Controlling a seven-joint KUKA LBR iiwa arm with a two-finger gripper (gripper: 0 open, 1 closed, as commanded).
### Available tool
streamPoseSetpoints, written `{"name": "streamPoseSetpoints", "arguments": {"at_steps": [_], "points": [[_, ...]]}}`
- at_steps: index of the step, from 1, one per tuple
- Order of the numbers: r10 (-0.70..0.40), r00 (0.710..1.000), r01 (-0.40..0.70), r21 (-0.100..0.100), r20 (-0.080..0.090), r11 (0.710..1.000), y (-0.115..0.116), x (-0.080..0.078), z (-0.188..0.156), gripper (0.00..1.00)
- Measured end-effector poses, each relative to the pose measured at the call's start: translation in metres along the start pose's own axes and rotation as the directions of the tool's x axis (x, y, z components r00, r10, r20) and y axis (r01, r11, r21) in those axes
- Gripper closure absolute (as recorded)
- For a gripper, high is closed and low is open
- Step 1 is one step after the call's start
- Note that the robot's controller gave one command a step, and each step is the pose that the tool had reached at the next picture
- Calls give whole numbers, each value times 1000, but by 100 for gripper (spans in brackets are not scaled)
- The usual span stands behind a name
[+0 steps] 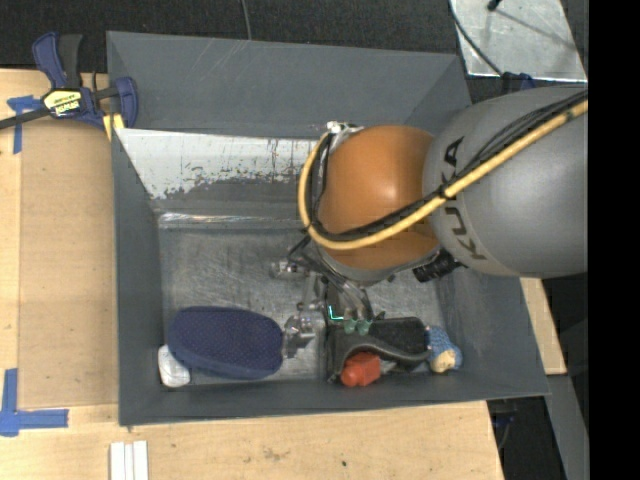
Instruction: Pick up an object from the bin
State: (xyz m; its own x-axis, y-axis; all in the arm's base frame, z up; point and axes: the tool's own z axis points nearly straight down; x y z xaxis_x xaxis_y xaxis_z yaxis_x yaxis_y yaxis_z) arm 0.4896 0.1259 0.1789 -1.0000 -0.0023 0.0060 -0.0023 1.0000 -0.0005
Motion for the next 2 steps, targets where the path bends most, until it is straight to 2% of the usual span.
{"name": "streamPoseSetpoints", "arguments": {"at_steps": [1, 2], "points": [[-78, 997, 78, -5, 10, 997, 96, -11, 6, 0], [-216, 976, 216, -2, 8, 976, 79, -3, 100, 0]]}}
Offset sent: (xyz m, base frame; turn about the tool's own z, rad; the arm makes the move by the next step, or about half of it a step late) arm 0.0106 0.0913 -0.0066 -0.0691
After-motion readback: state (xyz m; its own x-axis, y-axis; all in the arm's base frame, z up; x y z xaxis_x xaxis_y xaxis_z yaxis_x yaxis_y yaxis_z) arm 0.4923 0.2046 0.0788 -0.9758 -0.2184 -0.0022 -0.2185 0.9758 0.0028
